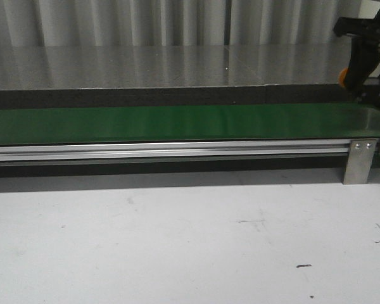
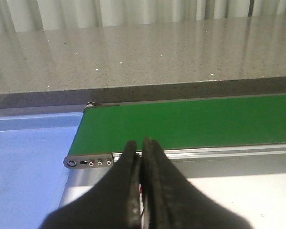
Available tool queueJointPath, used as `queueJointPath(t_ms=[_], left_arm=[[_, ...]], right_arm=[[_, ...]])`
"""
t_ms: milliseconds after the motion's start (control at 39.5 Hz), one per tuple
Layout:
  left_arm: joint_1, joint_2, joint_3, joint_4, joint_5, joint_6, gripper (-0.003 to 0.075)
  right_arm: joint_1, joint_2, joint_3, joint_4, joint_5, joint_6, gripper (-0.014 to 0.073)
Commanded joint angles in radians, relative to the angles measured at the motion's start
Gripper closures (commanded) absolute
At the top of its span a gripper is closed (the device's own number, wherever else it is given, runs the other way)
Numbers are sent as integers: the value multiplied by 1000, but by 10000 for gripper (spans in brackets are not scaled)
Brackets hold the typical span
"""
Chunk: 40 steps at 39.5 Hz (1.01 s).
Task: Move button from left to right
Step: 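Lift the switch with the right gripper and move it over the green tray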
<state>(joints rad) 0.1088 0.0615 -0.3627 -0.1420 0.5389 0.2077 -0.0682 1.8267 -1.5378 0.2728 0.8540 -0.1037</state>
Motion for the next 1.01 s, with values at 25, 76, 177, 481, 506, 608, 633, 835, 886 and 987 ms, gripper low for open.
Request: queueJointPath(t_ms=[25, 76, 177, 481, 506, 608, 633, 835, 886, 987], left_arm=[[-4, 11, -26, -15, -81, -5, 741], [-4, 11, -26, -15, -81, -5, 741], [-4, 11, -26, -15, -81, -5, 741], [-4, 11, -26, -15, -81, -5, 741], [-4, 11, -26, -15, -81, -5, 741], [-4, 11, -26, -15, -81, -5, 741], [-4, 11, -26, -15, -81, -5, 741], [-4, 11, -26, -15, -81, -5, 741], [-4, 11, -26, -15, -81, -5, 741], [-4, 11, -26, -15, -81, -5, 741]], right_arm=[[-55, -91, -36, -25, -47, -14, 423], [-82, -93, -36, -31, -45, -14, 423], [-139, -92, -36, -55, -48, -14, 423], [-289, -53, -36, -143, -164, -13, 423], [-296, -42, -36, -143, -164, -13, 423], [-303, 7, -36, -146, -149, -13, 421], [-303, 22, -36, -151, -147, -13, 419], [-304, 113, -36, -246, -143, -11, 370], [-305, 129, -36, -273, -139, -3, 353], [-306, 146, -36, -273, -137, 8, 301]])
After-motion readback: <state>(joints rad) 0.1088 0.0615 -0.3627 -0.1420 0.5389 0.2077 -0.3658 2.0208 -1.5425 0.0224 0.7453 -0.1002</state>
